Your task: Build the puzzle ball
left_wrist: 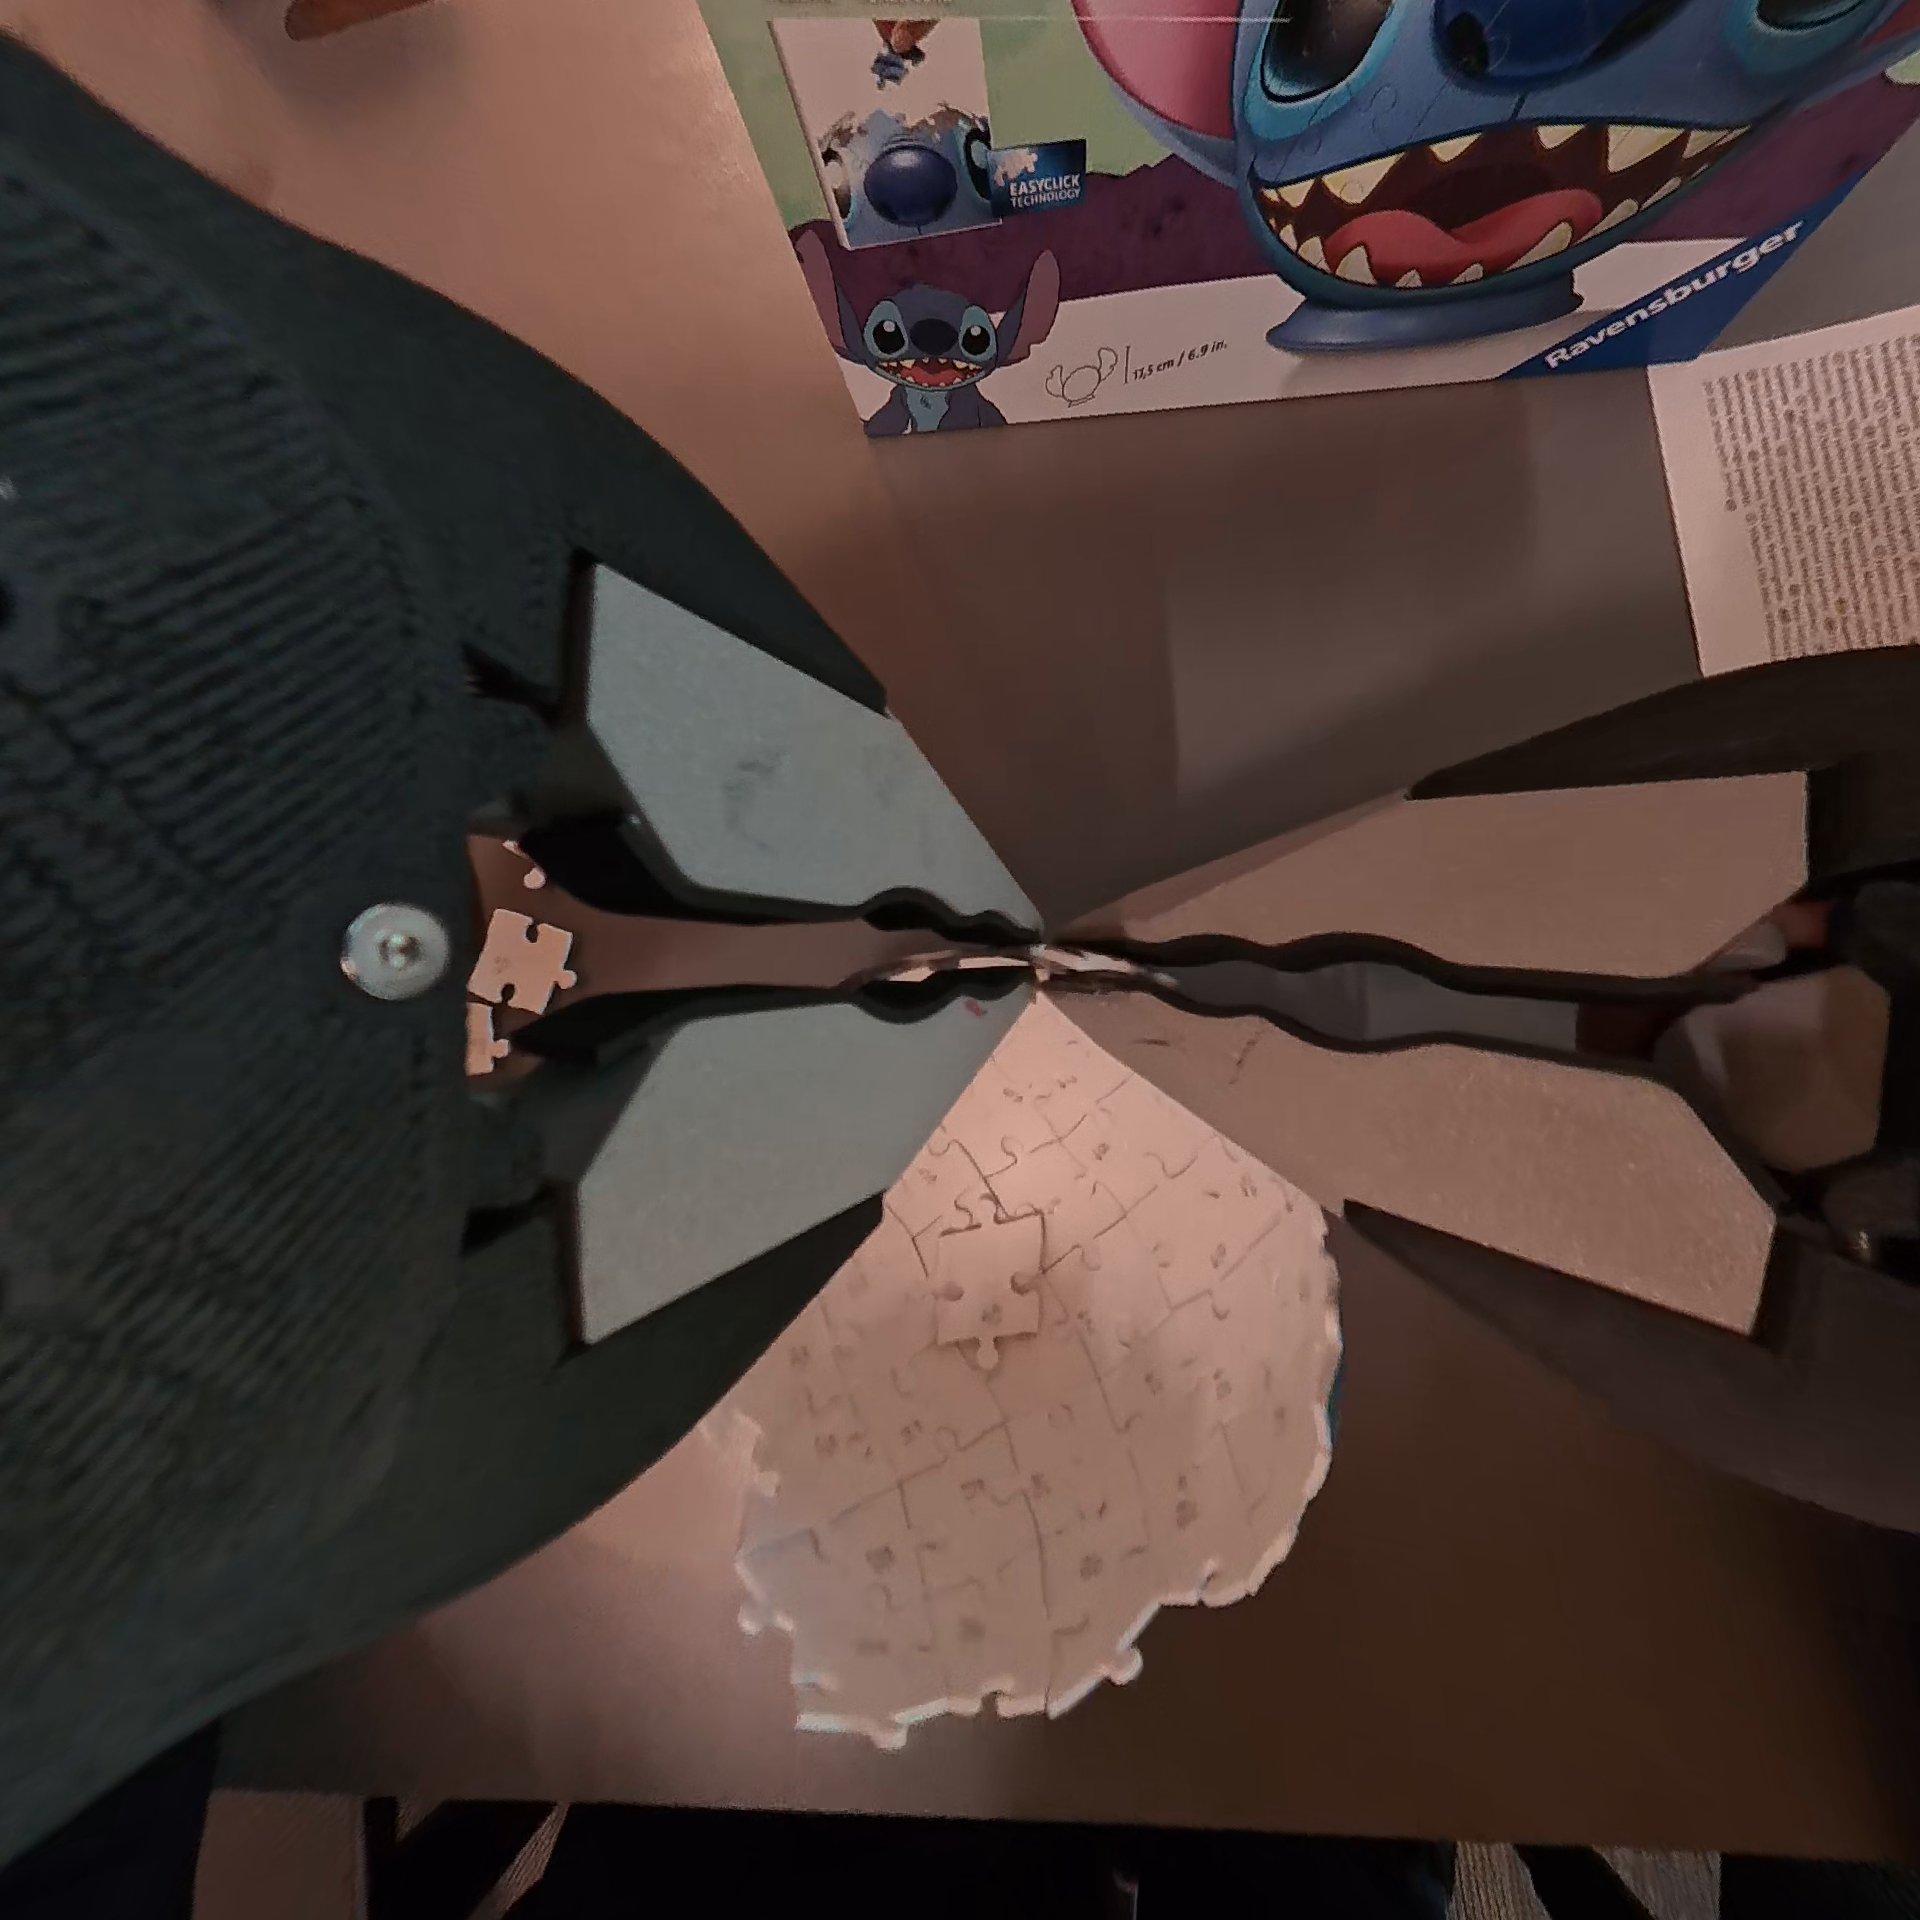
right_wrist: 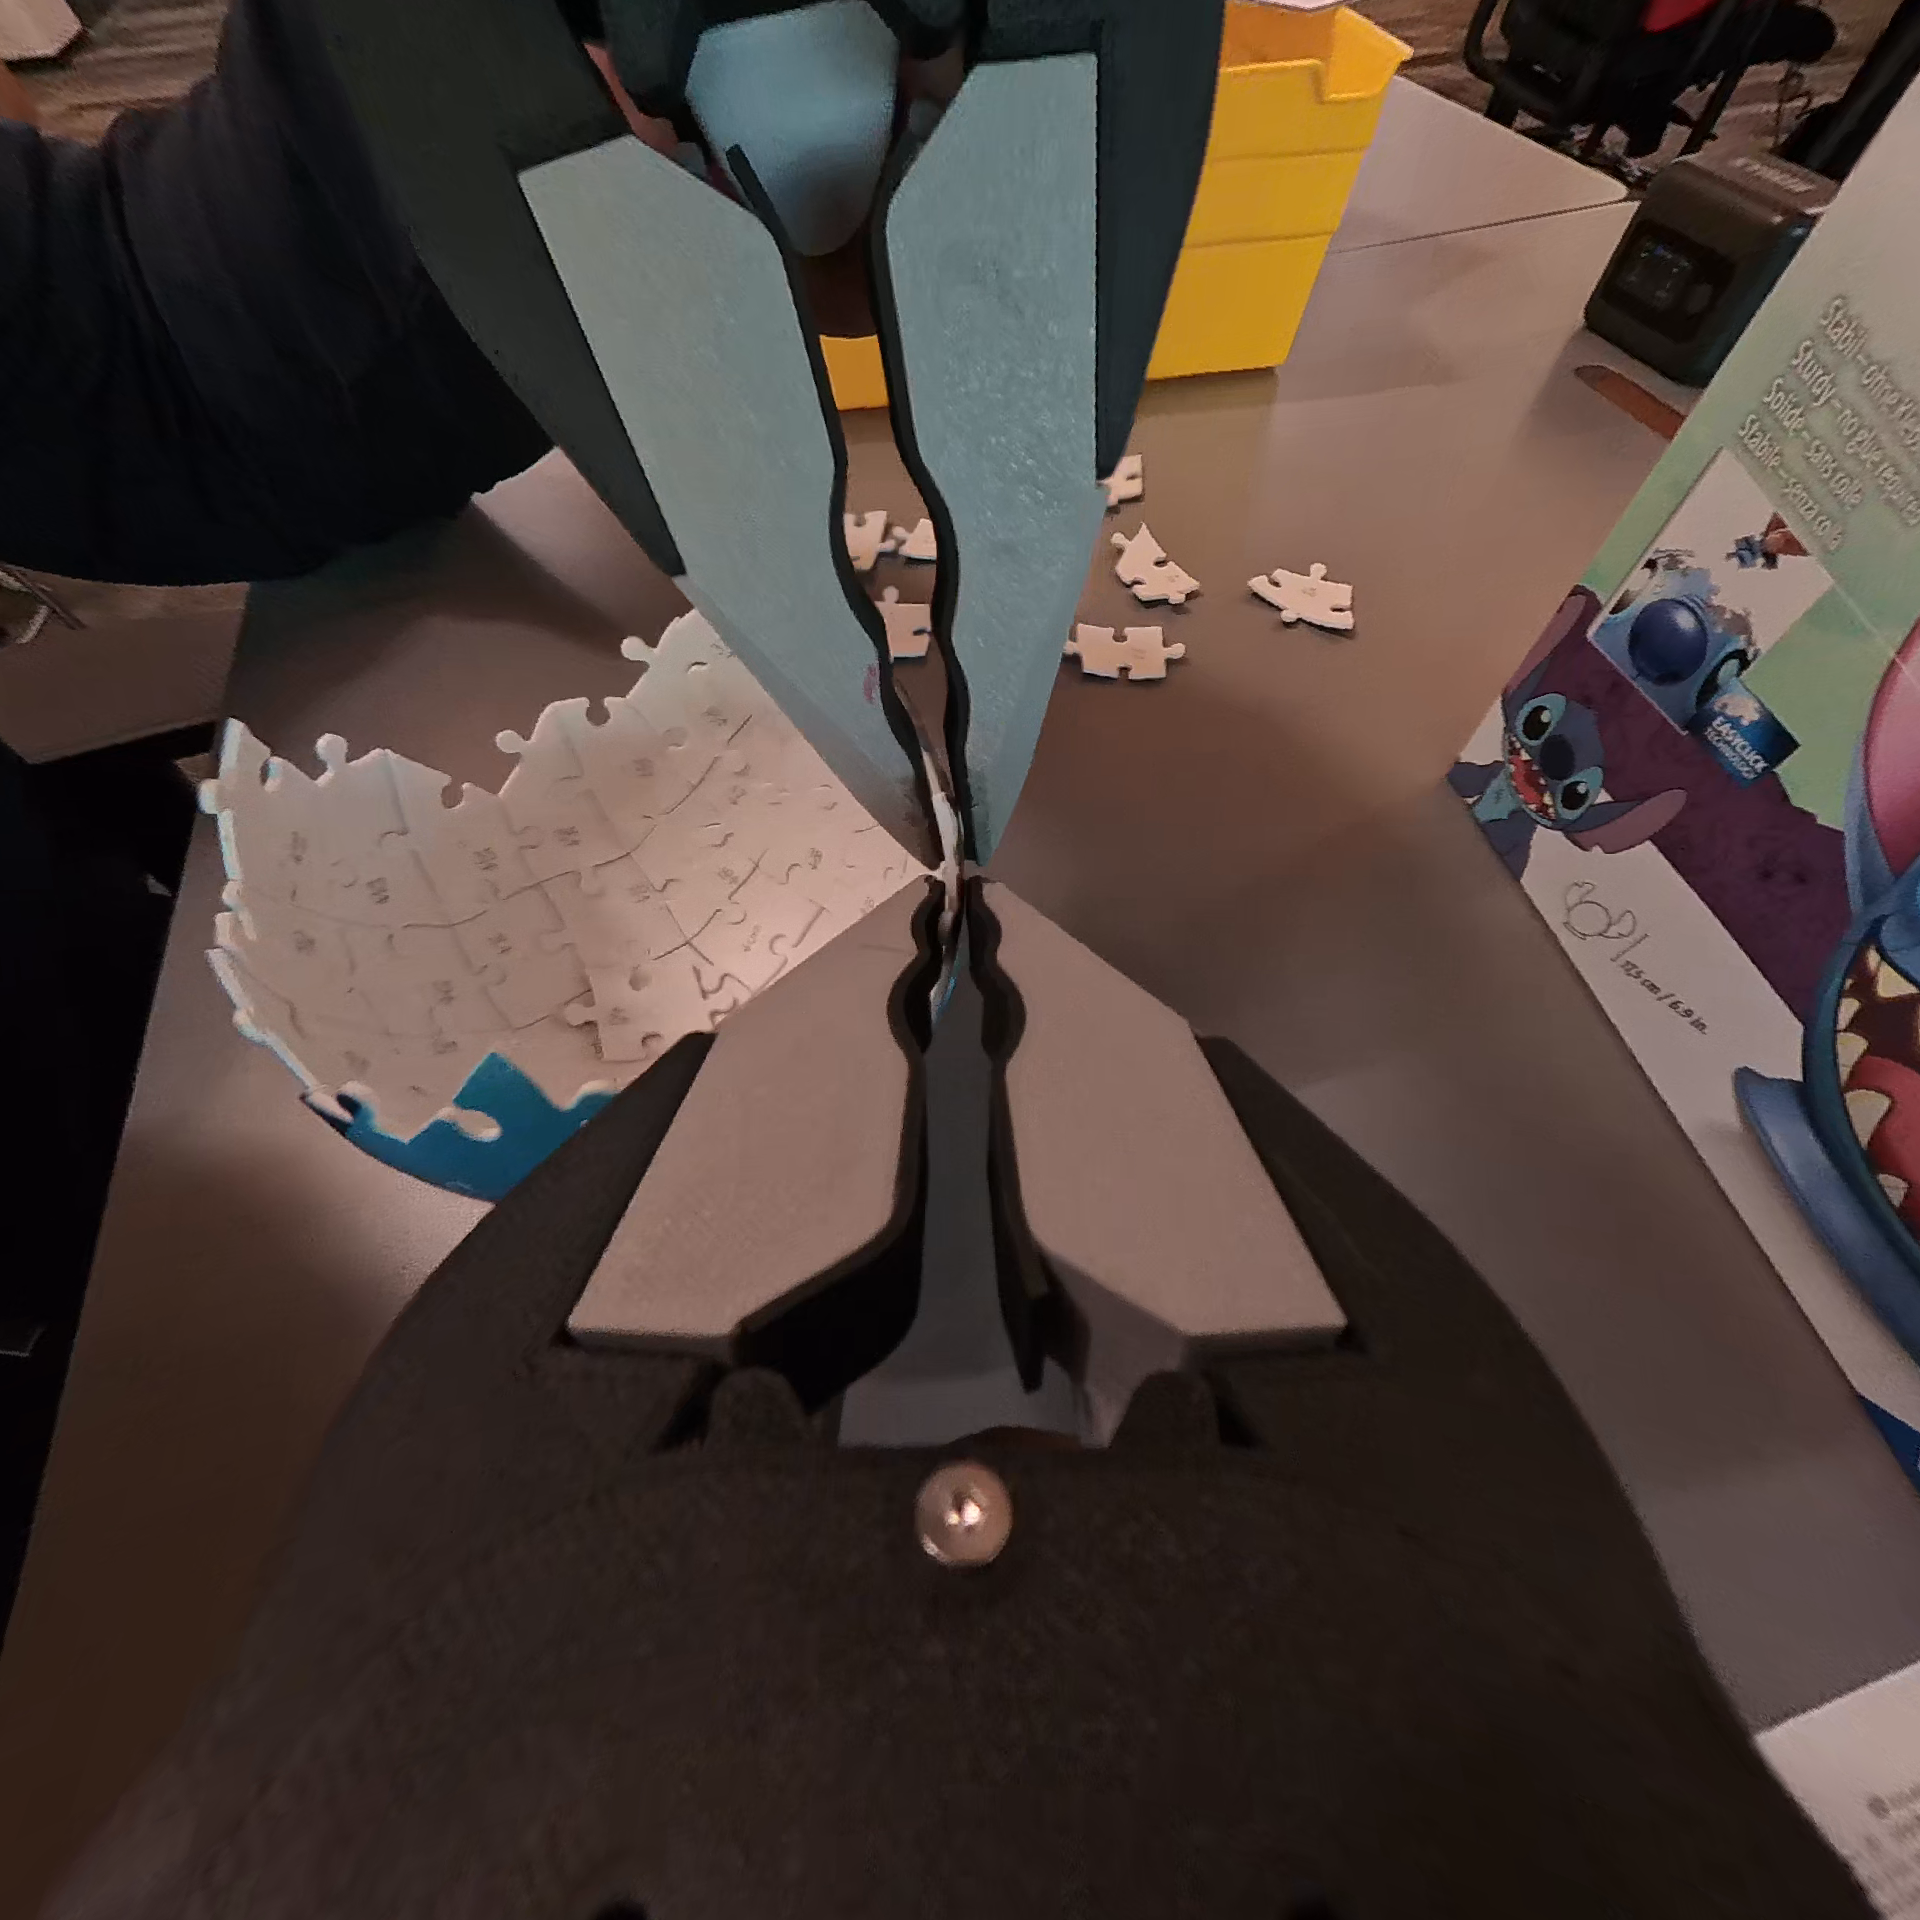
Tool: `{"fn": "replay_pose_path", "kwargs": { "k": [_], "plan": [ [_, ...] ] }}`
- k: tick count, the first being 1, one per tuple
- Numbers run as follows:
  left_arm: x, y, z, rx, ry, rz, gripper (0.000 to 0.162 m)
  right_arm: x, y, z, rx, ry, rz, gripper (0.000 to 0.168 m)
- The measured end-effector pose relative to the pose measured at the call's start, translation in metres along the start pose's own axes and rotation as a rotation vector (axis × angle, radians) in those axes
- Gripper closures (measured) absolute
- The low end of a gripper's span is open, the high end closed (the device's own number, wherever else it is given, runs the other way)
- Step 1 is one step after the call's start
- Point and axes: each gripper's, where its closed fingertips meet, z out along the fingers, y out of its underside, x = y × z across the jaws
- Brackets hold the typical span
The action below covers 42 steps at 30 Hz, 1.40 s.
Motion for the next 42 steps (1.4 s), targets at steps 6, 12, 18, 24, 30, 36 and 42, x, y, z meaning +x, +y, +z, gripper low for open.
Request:
{"fn": "replay_pose_path", "kwargs": {
  "k": [6,12,18,24,30,36,42],
  "plan": [
    [-0.001,0.002,0.0,-0.006,-0.003,-0.005,0.161,0.0,0.0,0.003,-0.005,-0.008,0.006,0.168],
    [-0.001,0.002,0.0,-0.004,-0.001,-0.008,0.161,0.0,0.001,0.005,-0.015,-0.006,0.001,0.168],
    [0.0,0.004,-0.002,-0.001,0.01,-0.012,0.159,0.001,-0.001,0.007,-0.017,0.012,0.0,0.168],
    [0.0,0.003,-0.011,0.026,0.024,-0.026,0.161,0.001,0.003,0.009,-0.041,0.021,0.009,0.168],
    [-0.001,0.004,-0.006,0.007,0.01,-0.023,0.162,0.0,0.006,0.011,-0.062,0.021,0.027,0.168],
    [0.0,0.008,0.002,-0.033,0.008,-0.017,0.16,0.0,0.006,0.011,-0.061,0.011,0.033,0.168],
    [-0.001,0.007,0.003,-0.037,-0.004,-0.018,0.162,0.001,0.005,0.011,-0.04,-0.009,0.076,0.168]
  ]
}}
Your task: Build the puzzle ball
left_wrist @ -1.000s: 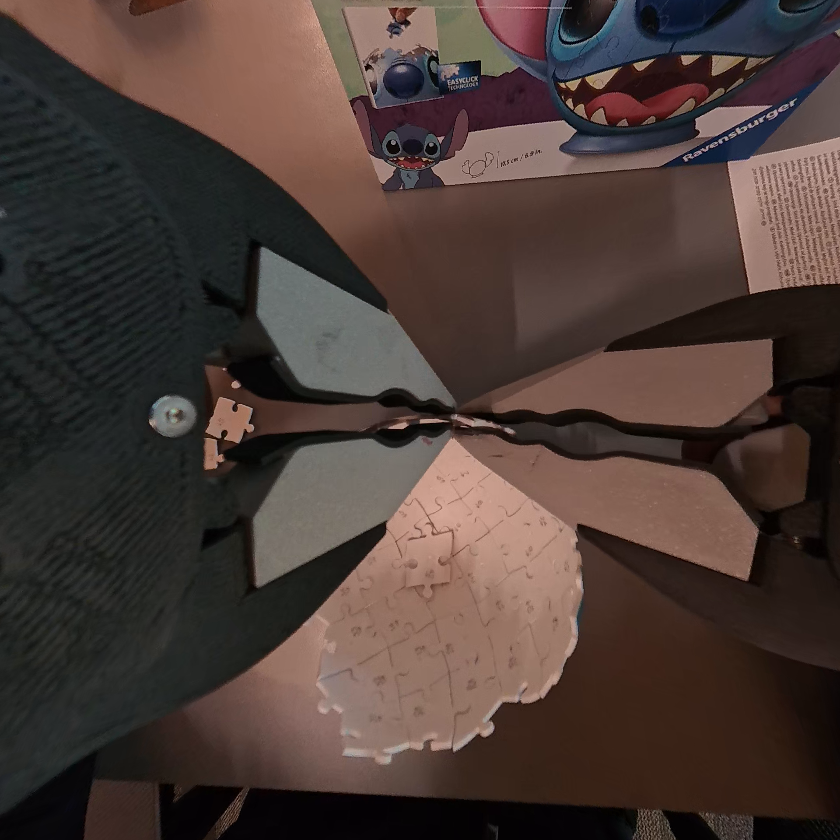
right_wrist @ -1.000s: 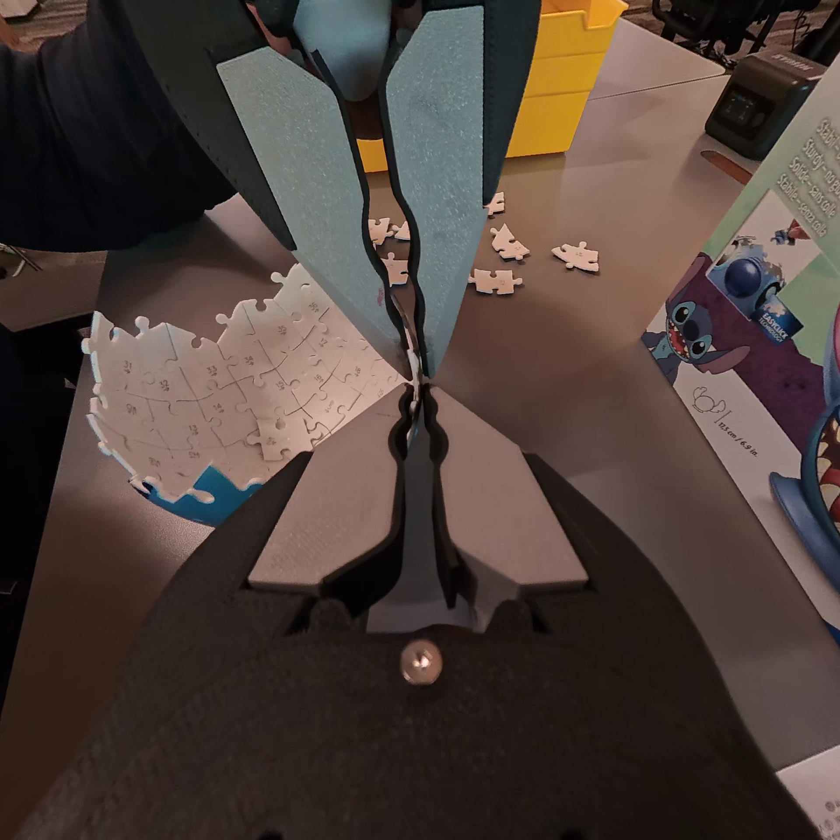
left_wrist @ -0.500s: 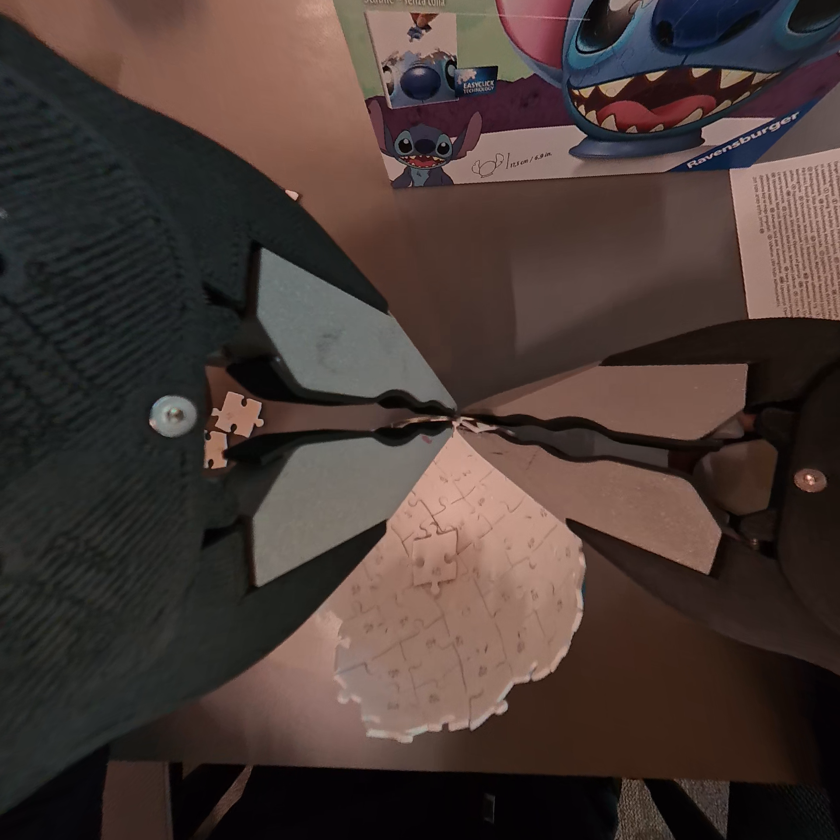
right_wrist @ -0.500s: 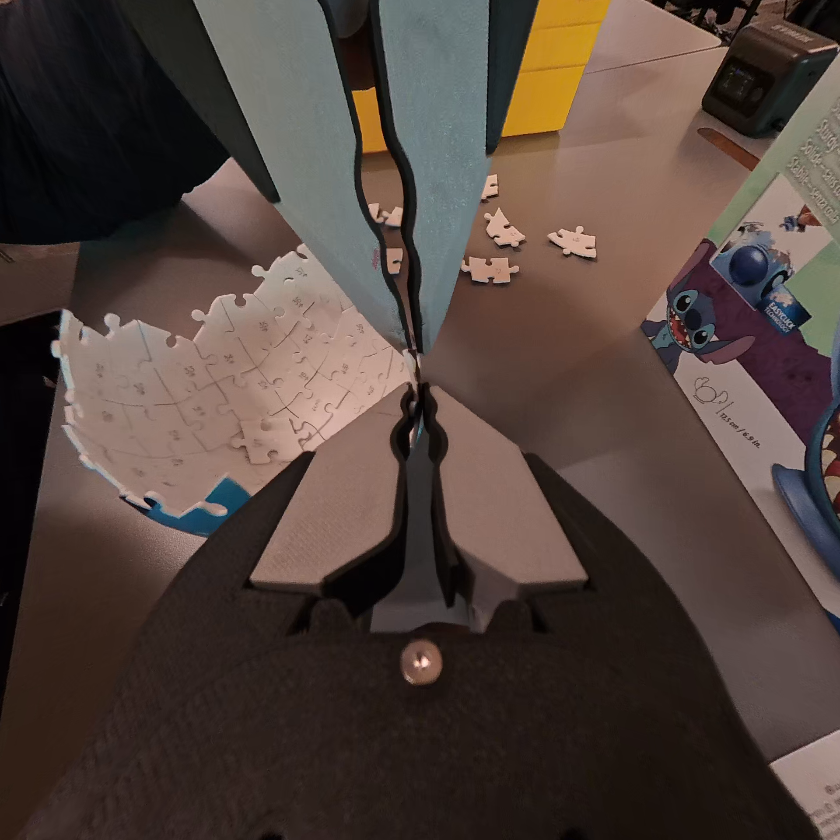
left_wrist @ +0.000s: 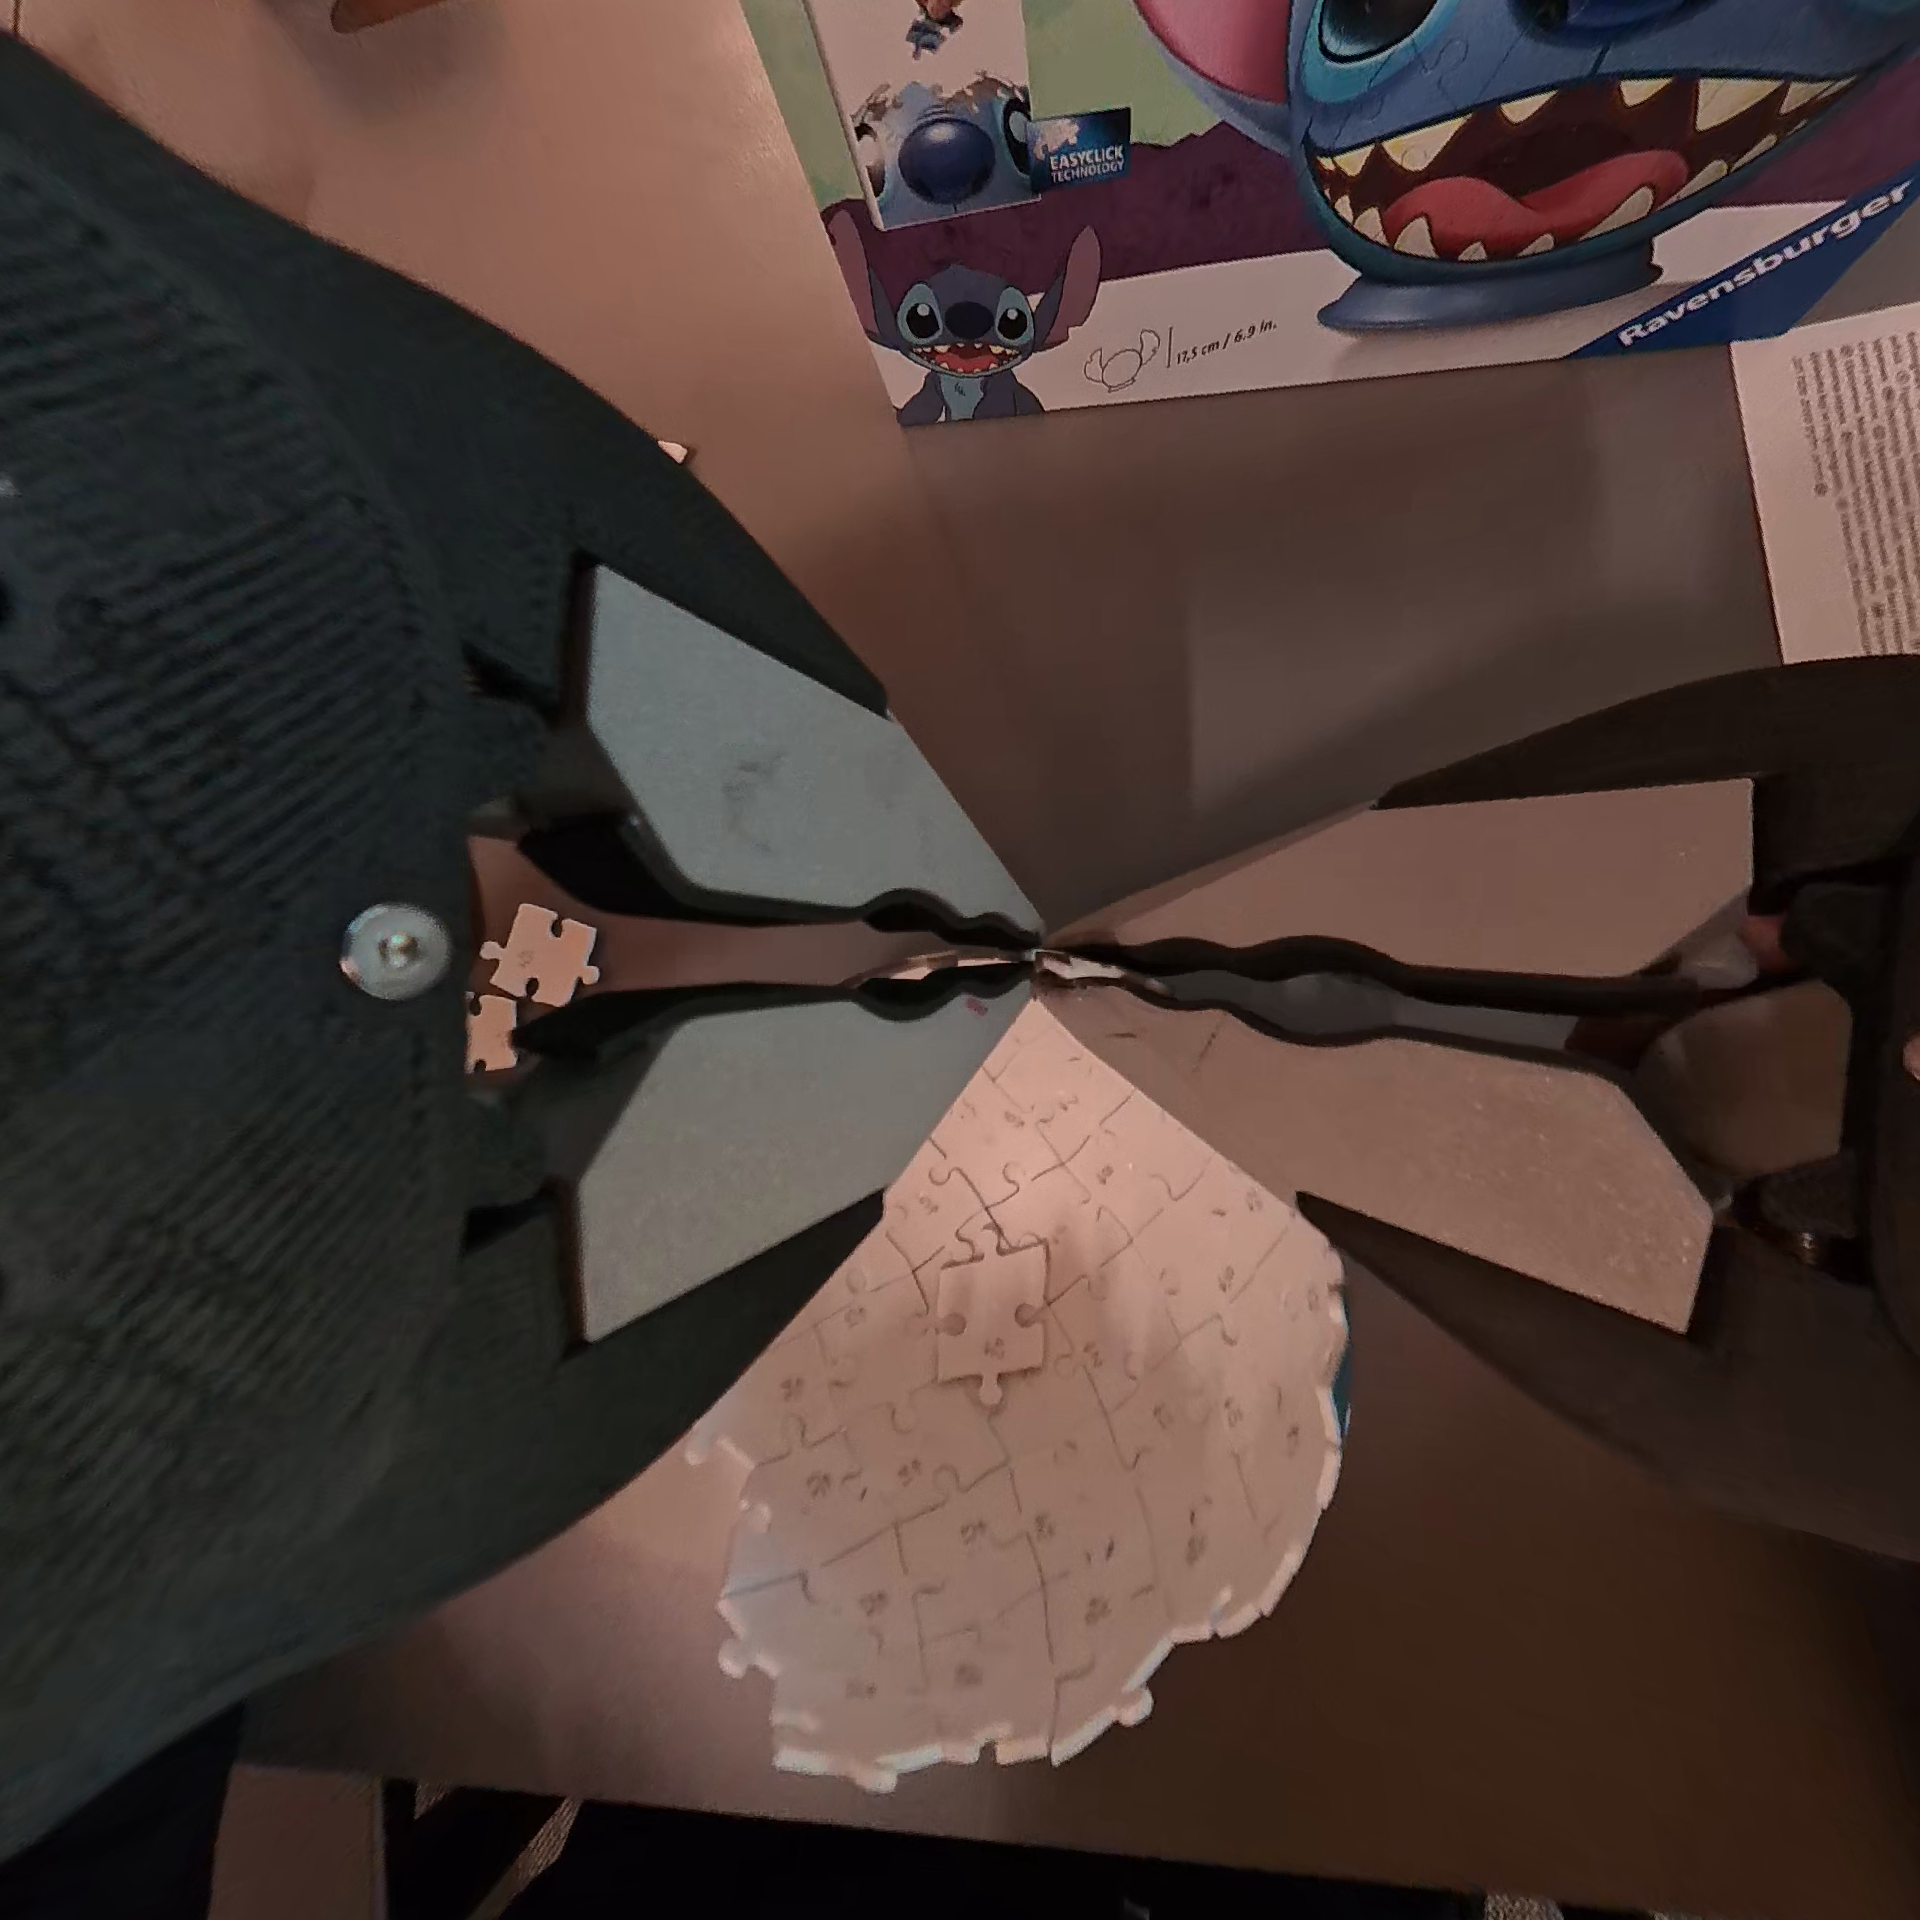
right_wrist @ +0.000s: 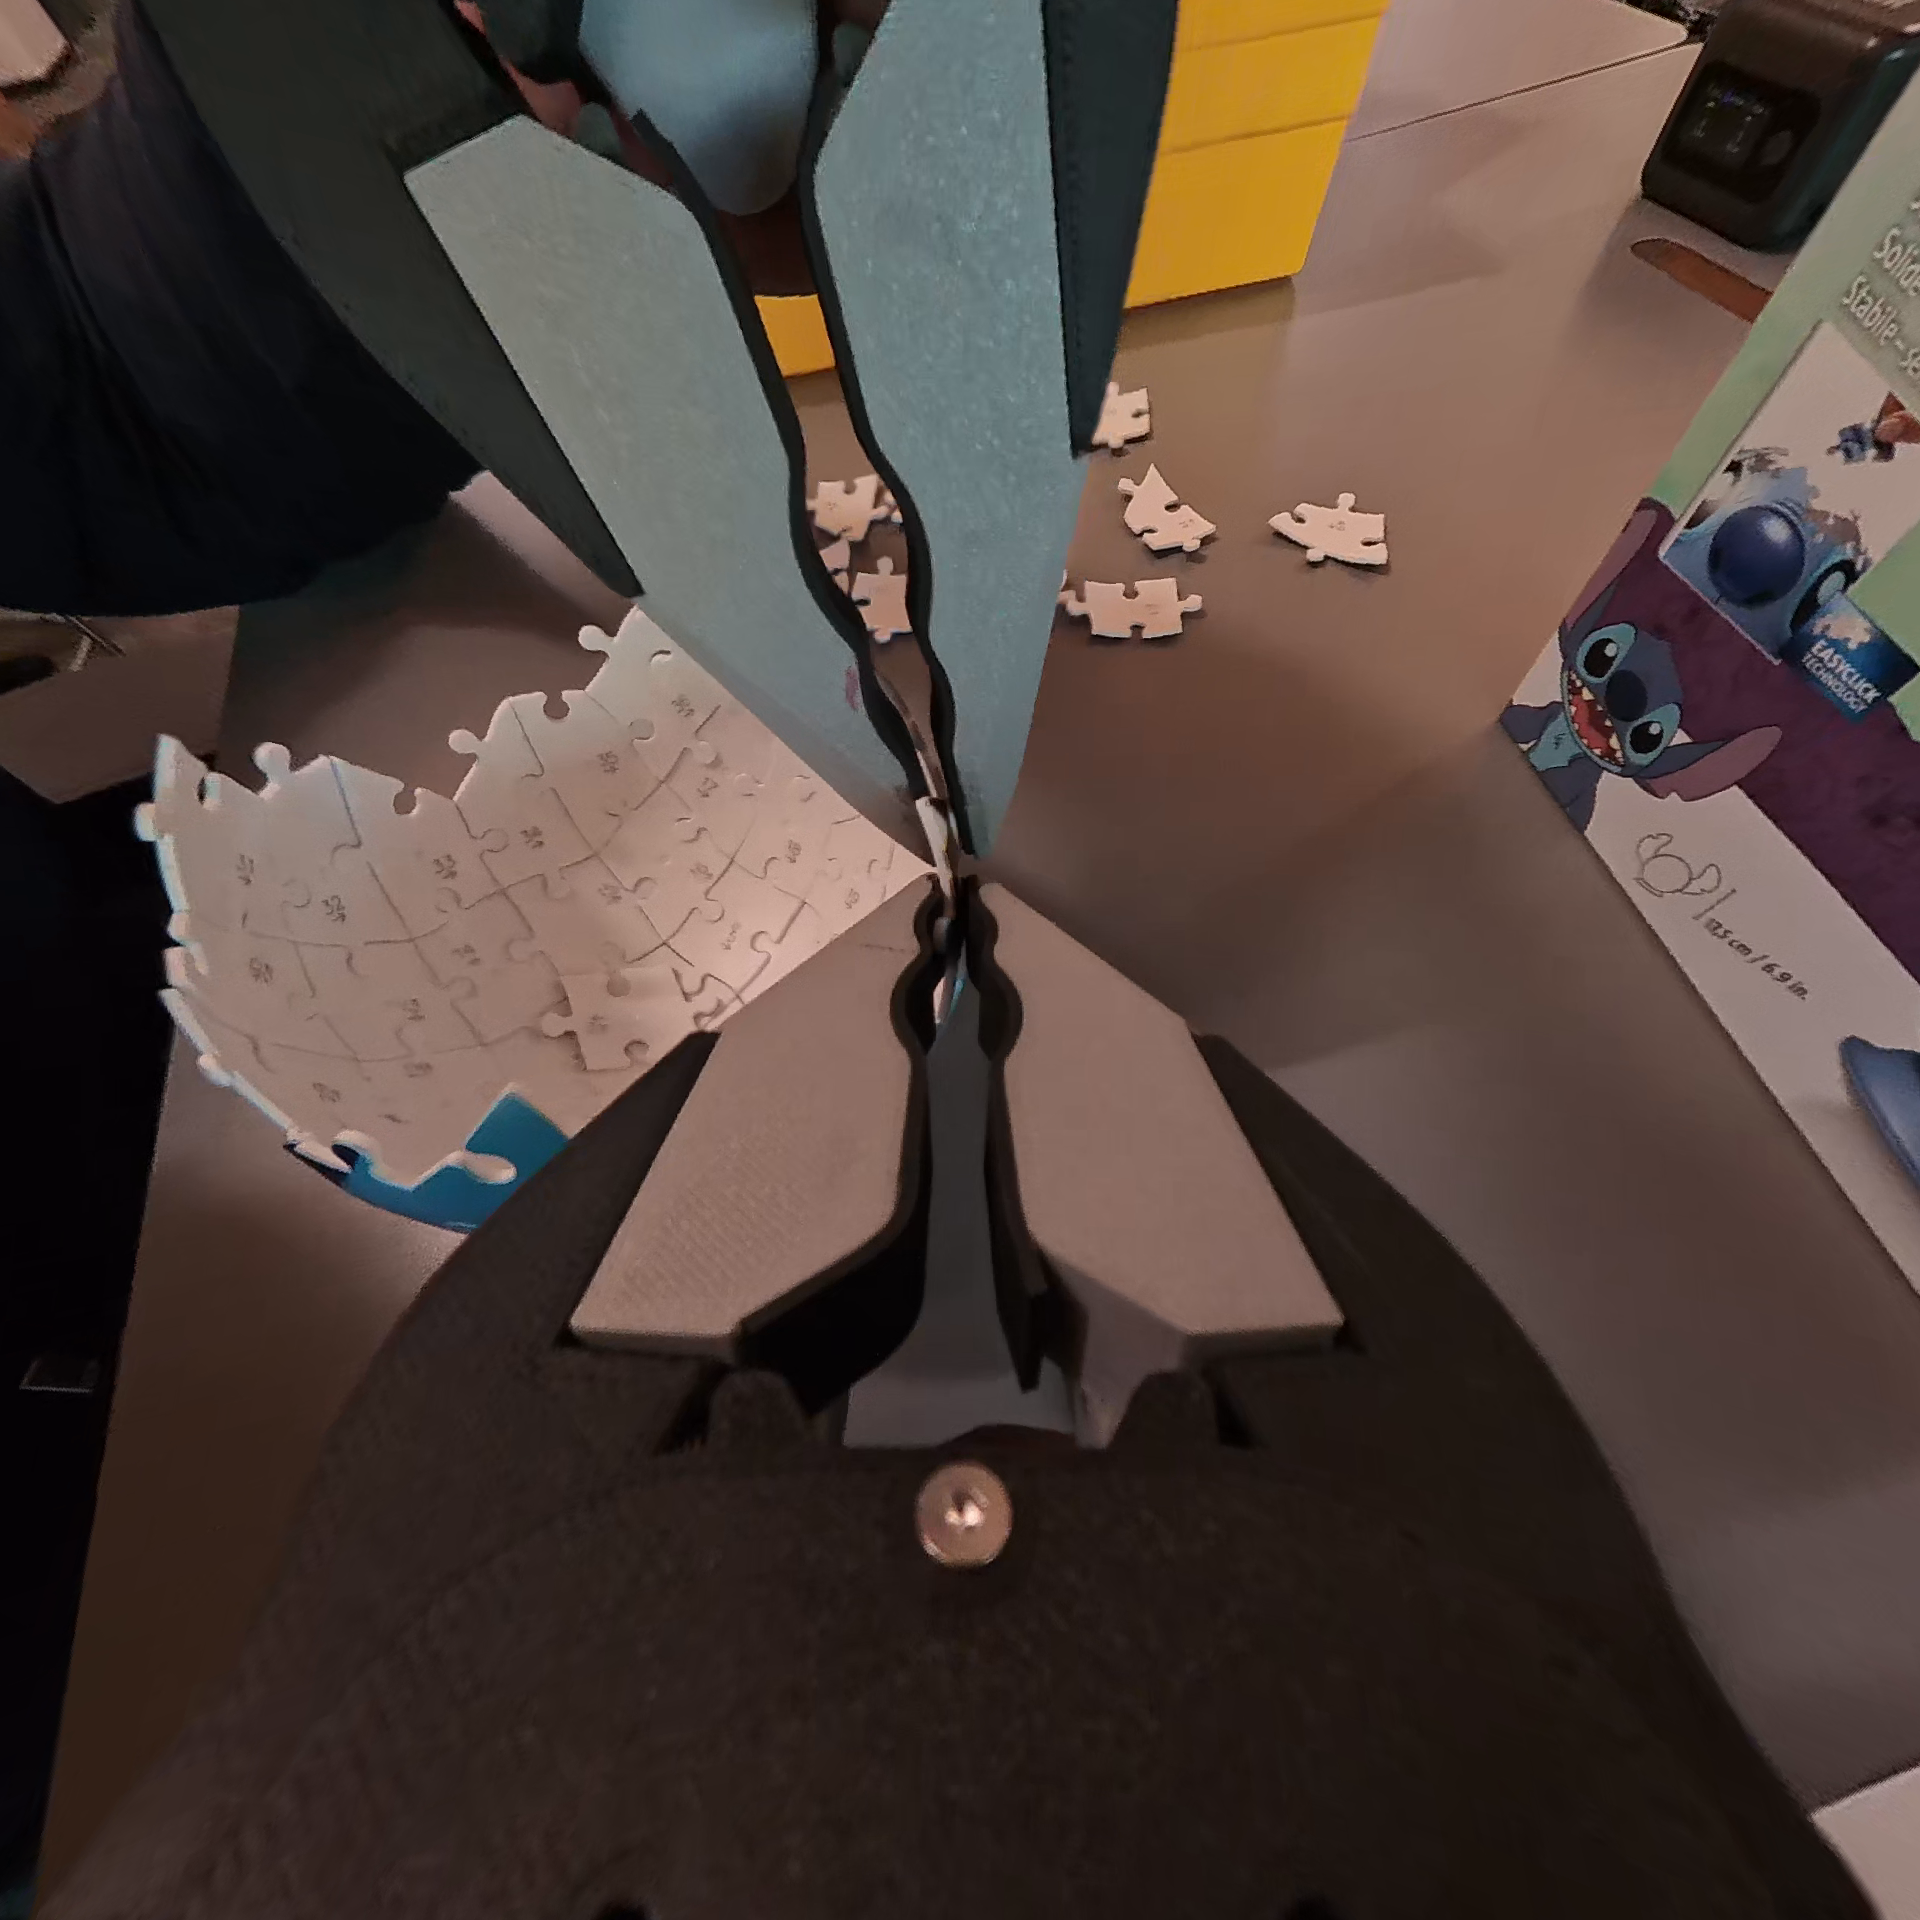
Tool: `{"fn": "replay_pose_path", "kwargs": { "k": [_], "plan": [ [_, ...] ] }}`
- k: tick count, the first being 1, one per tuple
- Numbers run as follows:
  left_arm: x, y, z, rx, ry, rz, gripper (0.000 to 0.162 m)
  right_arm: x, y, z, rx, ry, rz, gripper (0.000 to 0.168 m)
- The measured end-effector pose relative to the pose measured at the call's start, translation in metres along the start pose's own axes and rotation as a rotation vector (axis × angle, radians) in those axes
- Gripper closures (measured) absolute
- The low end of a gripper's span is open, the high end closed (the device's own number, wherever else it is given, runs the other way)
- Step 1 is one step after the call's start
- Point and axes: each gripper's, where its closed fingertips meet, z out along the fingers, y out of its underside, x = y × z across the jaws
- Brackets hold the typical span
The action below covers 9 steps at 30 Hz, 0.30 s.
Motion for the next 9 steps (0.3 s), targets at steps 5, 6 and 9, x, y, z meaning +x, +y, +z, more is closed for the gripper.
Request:
{"fn": "replay_pose_path", "kwargs": {
  "k": [5,6,9],
  "plan": [
    [-0.001,-0.001,-0.003,0.01,-0.008,-0.01,0.162,0.0,-0.007,-0.014,0.053,-0.025,0.02,0.159],
    [-0.001,-0.001,-0.004,0.01,-0.011,-0.01,0.162,0.001,-0.008,-0.018,0.06,-0.023,0.026,0.158],
    [-0.002,-0.002,-0.004,0.012,-0.016,-0.011,0.162,0.003,-0.008,-0.024,0.062,-0.018,0.031,0.157]
  ]
}}
